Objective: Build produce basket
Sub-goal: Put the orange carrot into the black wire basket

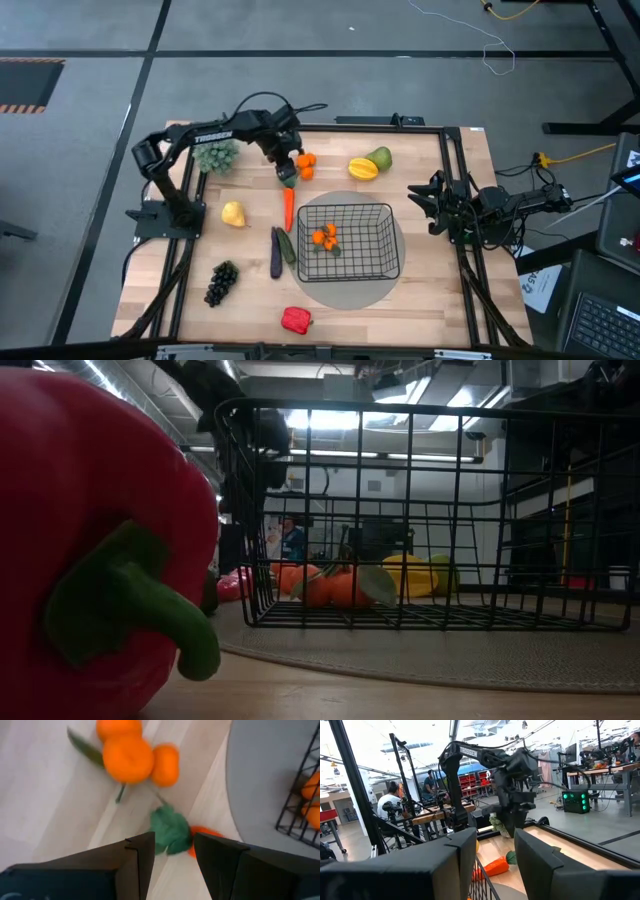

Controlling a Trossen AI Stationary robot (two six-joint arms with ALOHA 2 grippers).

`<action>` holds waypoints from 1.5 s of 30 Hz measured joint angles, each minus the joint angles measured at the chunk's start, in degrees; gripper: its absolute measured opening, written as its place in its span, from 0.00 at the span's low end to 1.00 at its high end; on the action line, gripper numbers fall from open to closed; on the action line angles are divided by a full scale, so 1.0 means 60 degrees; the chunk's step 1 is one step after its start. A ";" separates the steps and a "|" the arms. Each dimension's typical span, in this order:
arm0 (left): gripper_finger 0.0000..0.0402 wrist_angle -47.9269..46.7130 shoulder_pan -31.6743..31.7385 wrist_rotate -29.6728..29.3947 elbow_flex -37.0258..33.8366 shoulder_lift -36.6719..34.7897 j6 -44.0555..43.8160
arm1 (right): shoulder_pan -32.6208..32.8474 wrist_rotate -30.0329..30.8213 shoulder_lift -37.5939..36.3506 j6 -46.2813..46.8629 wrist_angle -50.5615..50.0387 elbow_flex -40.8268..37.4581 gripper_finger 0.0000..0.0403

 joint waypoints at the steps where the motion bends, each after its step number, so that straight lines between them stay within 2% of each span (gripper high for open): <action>1: 0.31 -0.0009 0.0054 0.0065 -0.0002 0.0073 -0.0001 | 0.0003 0.0000 0.0001 0.0014 0.0000 0.0003 0.33; 4: 0.31 0.0042 0.0203 0.0385 -0.0002 0.0232 0.0005 | 0.0000 -0.0003 0.0001 0.0027 -0.0004 0.0004 0.33; 8: 0.31 0.0058 0.0395 0.1277 0.0001 0.0416 -0.0003 | 0.0000 0.0000 0.0000 0.0027 -0.0011 0.0004 0.33; 13: 0.31 0.0070 0.0434 0.0886 0.0005 0.0767 0.0011 | 0.0000 -0.0004 0.0002 0.0031 -0.0013 0.0001 0.33; 19: 0.31 0.0168 0.0394 0.0935 0.0008 0.1386 0.0016 | 0.0003 -0.0004 0.0003 0.0085 -0.0018 0.0000 0.33; 28: 0.31 0.0155 0.0293 0.1920 -0.0003 0.1630 0.0030 | 0.0002 -0.0004 0.0002 0.0078 -0.0018 0.0000 0.33; 41: 0.31 0.0059 -0.0069 0.1351 0.0001 0.1703 0.0456 | 0.0004 -0.0007 0.0004 0.0078 -0.0102 0.0003 0.33; 45: 0.30 0.0057 -0.0238 0.0668 0.0001 0.1703 0.0456 | 0.0000 -0.0007 0.0004 0.0078 -0.0102 0.0002 0.33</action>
